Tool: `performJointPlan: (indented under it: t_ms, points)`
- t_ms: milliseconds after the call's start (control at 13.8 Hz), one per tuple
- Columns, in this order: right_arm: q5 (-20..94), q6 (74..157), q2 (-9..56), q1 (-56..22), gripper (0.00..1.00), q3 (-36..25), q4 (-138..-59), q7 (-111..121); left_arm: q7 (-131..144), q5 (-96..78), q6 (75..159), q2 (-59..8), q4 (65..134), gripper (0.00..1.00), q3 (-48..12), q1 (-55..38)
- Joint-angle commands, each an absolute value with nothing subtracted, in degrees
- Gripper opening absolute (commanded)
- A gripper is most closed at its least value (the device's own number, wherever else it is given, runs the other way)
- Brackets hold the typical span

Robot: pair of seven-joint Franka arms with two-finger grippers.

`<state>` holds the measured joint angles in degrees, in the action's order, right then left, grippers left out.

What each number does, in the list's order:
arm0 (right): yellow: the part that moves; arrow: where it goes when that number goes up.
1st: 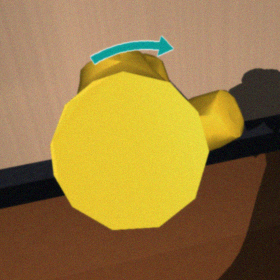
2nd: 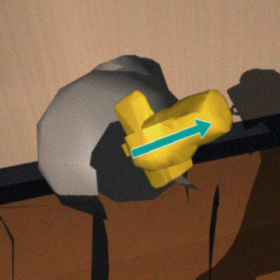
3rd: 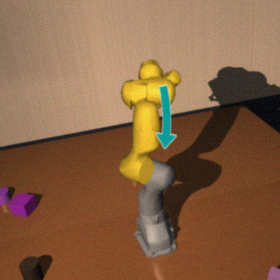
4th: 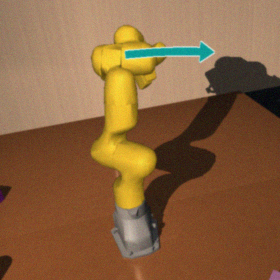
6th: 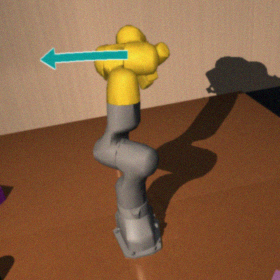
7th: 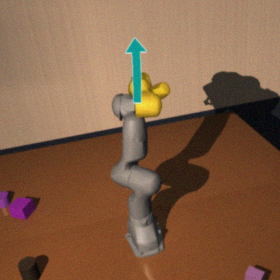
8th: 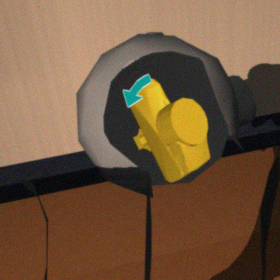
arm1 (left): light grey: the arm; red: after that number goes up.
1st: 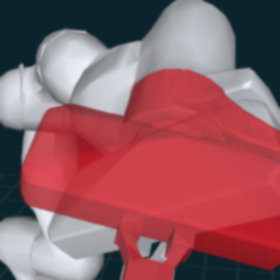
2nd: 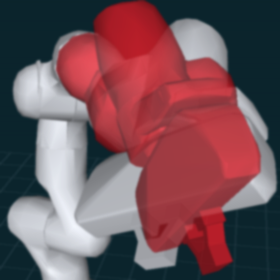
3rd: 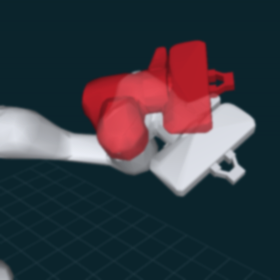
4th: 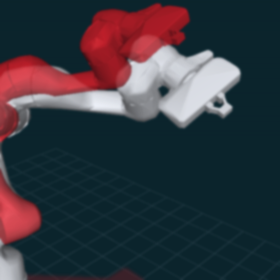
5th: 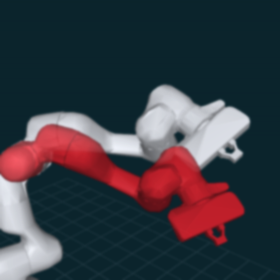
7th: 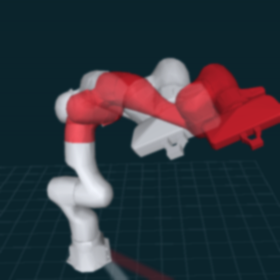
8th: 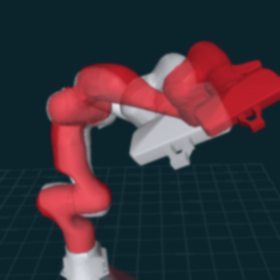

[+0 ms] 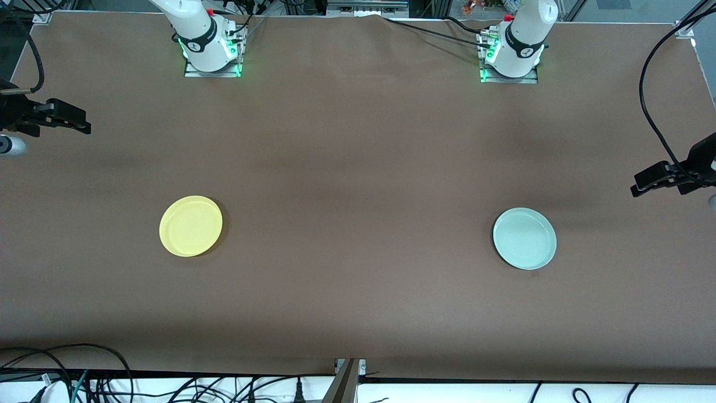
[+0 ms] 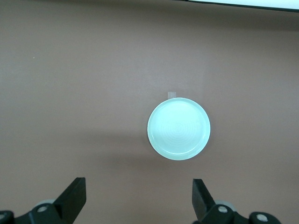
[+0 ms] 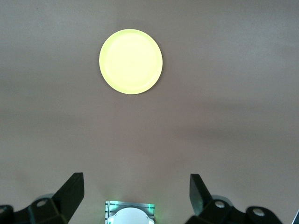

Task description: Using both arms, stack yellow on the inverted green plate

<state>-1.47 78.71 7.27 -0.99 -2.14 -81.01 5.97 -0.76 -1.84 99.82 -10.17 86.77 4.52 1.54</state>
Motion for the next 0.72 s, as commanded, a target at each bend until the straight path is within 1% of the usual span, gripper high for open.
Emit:
performJointPlan:
  t_ms: [0,361,433,650]
  points:
    - [-0.5,78.4,7.9,-0.4,1.0,-1.8,-79.6,5.2,-0.3,0.1,97.5,-10.8,85.0,1.0,4.3,1.8]
    - [-0.5,78.5,7.9,-0.4,1.0,-1.8,-79.6,5.3,-0.3,0.1,95.7,-10.7,84.9,1.0,4.7,1.8]
    - [-0.5,78.4,9.0,-0.4,1.0,-1.8,-79.7,5.4,-0.3,0.1,95.4,-10.7,84.9,1.0,4.7,1.8]
    - [-0.5,78.4,9.3,-0.2,1.0,-2.0,-79.7,5.3,-0.3,0.1,94.5,-10.7,85.0,1.0,4.8,1.8]
